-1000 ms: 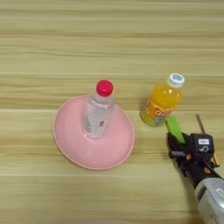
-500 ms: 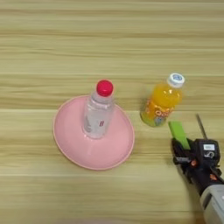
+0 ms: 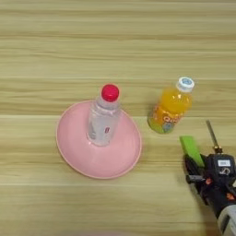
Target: Move the objects on the table
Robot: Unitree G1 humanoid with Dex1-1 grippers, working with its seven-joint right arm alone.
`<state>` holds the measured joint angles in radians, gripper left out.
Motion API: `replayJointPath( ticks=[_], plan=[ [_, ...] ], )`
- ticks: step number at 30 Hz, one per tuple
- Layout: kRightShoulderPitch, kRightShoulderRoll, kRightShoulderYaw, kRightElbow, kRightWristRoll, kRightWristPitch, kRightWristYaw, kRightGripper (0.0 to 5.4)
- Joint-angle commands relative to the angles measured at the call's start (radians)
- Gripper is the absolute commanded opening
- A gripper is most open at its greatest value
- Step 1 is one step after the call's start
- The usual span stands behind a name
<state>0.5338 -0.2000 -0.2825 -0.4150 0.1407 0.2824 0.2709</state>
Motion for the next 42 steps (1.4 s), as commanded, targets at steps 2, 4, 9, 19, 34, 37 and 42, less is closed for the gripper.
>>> replayJointPath(
  ticks=[2,4,9,19,34,37,42],
  plan=[
    [0.020,-0.024,0.005,-0.123,0.010,0.020,0.011,1.38],
    [0.029,-0.022,0.010,-0.153,0.012,0.032,0.015,1.38],
    [0.040,-0.019,0.013,-0.212,0.021,0.057,0.022,1.38],
    [0.066,-0.018,0.049,-0.269,0.016,0.067,0.040,1.38],
    [0.016,-0.010,0.132,-0.332,-0.005,0.101,0.019,1.38],
    [0.006,-0.006,0.148,-0.336,-0.008,0.108,0.014,1.38],
    [-0.028,0.005,0.204,-0.322,-0.025,0.110,-0.006,1.38]
  ],
)
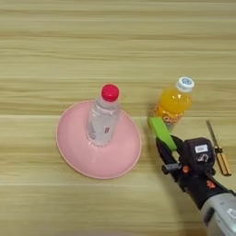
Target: Move the objects on the table
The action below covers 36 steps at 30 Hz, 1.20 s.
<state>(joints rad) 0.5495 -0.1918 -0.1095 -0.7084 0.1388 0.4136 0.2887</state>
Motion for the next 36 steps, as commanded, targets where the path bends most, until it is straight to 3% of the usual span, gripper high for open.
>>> replayJointPath(
  ticks=[1,22,36],
  plan=[
    [-0.050,-0.002,0.047,-0.022,-0.030,-0.021,-0.026,1.38],
    [-0.164,0.012,0.159,0.116,-0.085,-0.014,-0.050,1.38],
    [-0.178,0.019,0.197,0.148,-0.098,-0.009,-0.053,1.38]
  ],
)
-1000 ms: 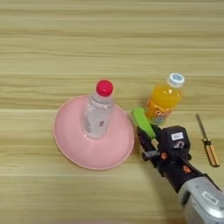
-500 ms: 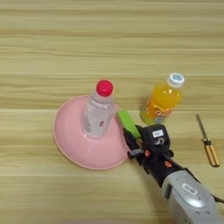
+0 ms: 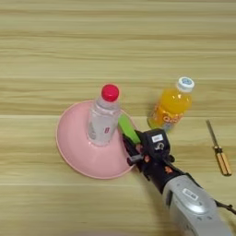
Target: Move the objects on the table
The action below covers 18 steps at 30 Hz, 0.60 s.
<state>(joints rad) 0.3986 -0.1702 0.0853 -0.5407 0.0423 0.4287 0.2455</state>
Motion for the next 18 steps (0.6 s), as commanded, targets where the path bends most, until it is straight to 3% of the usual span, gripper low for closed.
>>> replayJointPath(
  ticks=[1,16,18],
  plan=[
    [-0.028,-0.003,0.003,-0.017,-0.003,-0.024,-0.011,1.38],
    [-0.027,-0.005,0.008,-0.007,-0.008,-0.018,-0.010,1.38],
    [-0.026,-0.006,0.008,-0.006,-0.008,-0.019,-0.010,1.79]
  ],
)
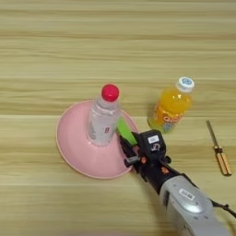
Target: Move the objects on the table
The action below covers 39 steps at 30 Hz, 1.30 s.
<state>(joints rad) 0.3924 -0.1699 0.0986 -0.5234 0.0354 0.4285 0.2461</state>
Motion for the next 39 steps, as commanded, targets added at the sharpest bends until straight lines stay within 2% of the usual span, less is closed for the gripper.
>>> replayJointPath(
  ticks=[1,35,39],
  plan=[
    [-0.020,-0.006,-0.005,-0.023,-0.001,-0.019,-0.011,1.93],
    [-0.005,-0.012,-0.031,-0.121,0.002,0.006,-0.014,5.37],
    [0.004,-0.016,-0.045,-0.143,0.006,0.010,-0.012,5.37]
  ],
)
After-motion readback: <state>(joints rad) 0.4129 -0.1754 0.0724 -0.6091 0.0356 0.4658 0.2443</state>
